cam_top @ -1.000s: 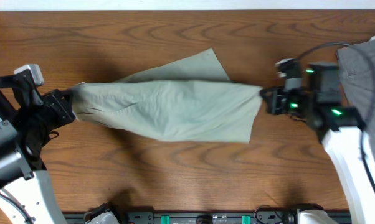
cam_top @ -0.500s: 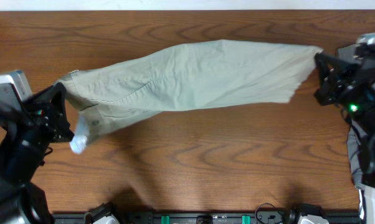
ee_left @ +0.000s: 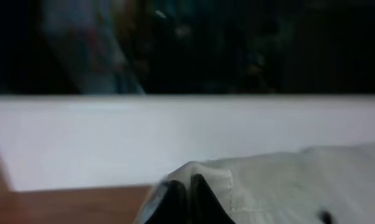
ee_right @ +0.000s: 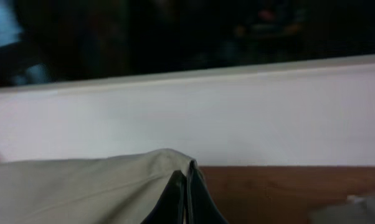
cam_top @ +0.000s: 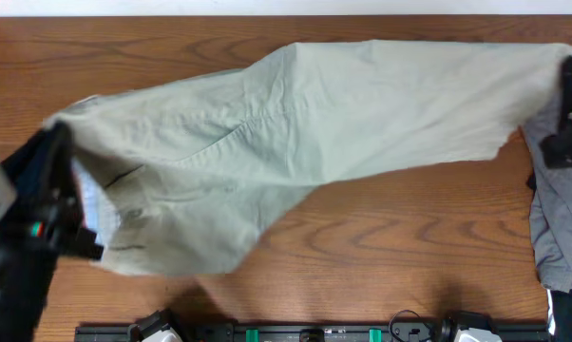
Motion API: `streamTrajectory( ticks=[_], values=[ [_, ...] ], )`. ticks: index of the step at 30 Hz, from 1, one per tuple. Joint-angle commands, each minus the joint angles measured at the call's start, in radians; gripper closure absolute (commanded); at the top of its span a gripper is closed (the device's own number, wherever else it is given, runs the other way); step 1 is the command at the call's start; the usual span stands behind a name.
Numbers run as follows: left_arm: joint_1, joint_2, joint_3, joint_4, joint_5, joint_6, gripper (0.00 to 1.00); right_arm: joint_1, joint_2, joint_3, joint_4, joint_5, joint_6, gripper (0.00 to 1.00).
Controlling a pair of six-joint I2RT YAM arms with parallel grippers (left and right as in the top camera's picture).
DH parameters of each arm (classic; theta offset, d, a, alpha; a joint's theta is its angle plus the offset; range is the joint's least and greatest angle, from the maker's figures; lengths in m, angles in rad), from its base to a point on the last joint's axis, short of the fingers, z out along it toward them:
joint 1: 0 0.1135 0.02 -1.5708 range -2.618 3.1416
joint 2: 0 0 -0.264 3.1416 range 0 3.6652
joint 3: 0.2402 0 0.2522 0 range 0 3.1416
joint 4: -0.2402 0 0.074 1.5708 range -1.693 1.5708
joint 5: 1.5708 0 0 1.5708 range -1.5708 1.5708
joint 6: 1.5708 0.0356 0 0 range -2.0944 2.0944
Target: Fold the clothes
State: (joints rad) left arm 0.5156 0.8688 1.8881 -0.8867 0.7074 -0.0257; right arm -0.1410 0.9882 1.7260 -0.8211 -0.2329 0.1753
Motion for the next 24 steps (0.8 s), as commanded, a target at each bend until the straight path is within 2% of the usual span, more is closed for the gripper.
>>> streamTrajectory(
  ticks=[1,6,14,19,24],
  values=[
    [0.005,0.003,0.048,0.000,-0.219,-0.038,0.94,-0.011,-0.001,0.036,-0.021,0.238,-0.013,0.99],
    [0.005,0.005,0.054,-0.003,-0.409,-0.100,0.94,-0.011,0.013,0.036,-0.043,0.411,-0.054,0.99],
    [0.005,0.017,0.054,-0.003,-0.424,-0.111,0.94,-0.017,0.057,0.036,-0.063,0.449,-0.060,0.99],
    [0.005,0.020,0.053,-0.002,-0.346,-0.110,0.94,-0.017,0.071,0.035,-0.066,0.385,-0.061,0.99],
    [0.005,0.063,0.051,-0.078,-0.159,-0.110,0.94,-0.017,0.086,0.035,-0.067,0.314,-0.061,0.99]
  ],
)
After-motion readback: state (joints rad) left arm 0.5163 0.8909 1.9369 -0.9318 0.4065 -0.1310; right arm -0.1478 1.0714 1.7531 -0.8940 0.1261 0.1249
